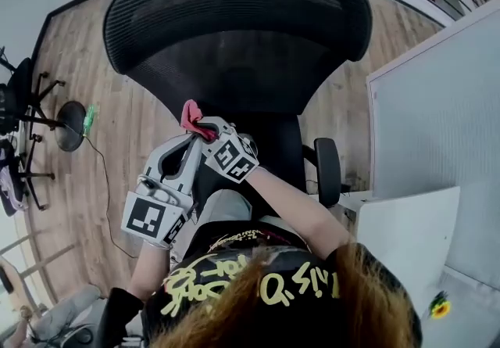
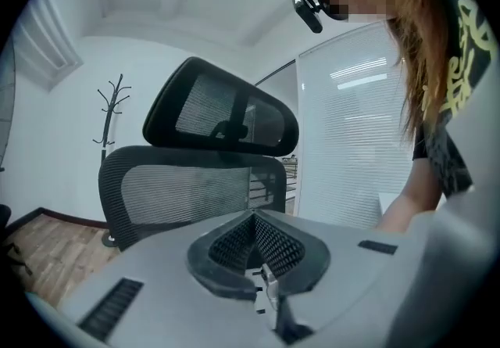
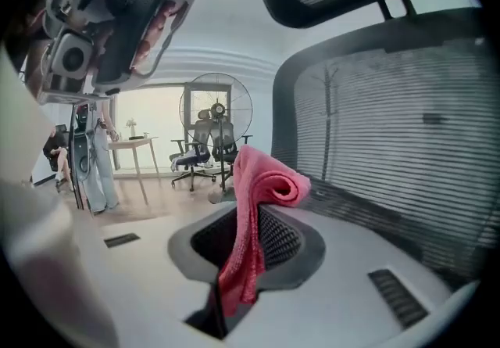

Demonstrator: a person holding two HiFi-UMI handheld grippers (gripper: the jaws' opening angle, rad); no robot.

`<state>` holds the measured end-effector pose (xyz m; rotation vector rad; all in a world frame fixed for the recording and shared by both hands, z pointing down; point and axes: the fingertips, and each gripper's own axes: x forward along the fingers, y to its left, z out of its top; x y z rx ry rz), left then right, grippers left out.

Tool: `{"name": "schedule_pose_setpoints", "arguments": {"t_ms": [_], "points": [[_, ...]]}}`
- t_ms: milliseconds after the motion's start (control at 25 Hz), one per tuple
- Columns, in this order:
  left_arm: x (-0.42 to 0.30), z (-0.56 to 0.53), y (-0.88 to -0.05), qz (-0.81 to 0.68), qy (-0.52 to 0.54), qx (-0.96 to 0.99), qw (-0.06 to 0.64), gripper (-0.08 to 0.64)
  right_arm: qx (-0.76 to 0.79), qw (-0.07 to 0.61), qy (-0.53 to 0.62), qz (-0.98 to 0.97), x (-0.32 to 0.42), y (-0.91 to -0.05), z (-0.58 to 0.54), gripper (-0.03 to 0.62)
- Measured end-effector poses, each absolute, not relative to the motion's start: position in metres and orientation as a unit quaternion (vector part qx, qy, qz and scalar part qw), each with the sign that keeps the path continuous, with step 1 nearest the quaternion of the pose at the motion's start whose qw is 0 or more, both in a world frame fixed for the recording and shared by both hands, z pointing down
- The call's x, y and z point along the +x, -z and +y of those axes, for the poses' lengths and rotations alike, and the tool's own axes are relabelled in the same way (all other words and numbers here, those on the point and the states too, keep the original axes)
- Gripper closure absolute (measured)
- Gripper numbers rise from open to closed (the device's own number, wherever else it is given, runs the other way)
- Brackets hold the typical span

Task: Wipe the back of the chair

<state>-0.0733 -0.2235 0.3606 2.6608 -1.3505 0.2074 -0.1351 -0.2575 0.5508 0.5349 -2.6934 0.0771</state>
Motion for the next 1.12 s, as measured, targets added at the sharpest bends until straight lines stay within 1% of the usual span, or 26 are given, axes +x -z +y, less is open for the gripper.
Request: {"name": "schedule_pose_setpoints", "arguments": {"t_ms": [120, 280, 640, 800, 1120], "points": [[-0.056, -0.218, -0.341, -0.44, -0.065, 0.894, 0.053, 0.571, 0.211, 0.177, -0.021, -0.961, -0.105, -0.533, -0.257, 0.531], [-0.039, -0.2, -0.319, -0.439, -0.064, 0.896, 0.029, 0.571, 0.243, 0.124, -0.046, -0.961, -0.062, -0.506, -0.243, 0.531], [-0.009, -0.177, -0.309, -0.442, -0.08, 0.893, 0.013, 0.571, 0.303, 0.046, -0.026, -0.952, 0.015, -0.432, -0.229, 0.531], [0.003, -0.168, -0.302, -0.441, -0.077, 0.894, 0.004, 0.571, 0.308, 0.03, -0.006, -0.951, 0.036, -0.407, -0.214, 0.531], [0.001, -0.138, -0.298, -0.467, -0.071, 0.882, 0.003, 0.571, 0.306, 0.005, 0.033, -0.952, 0.059, -0.371, -0.177, 0.531]]}}
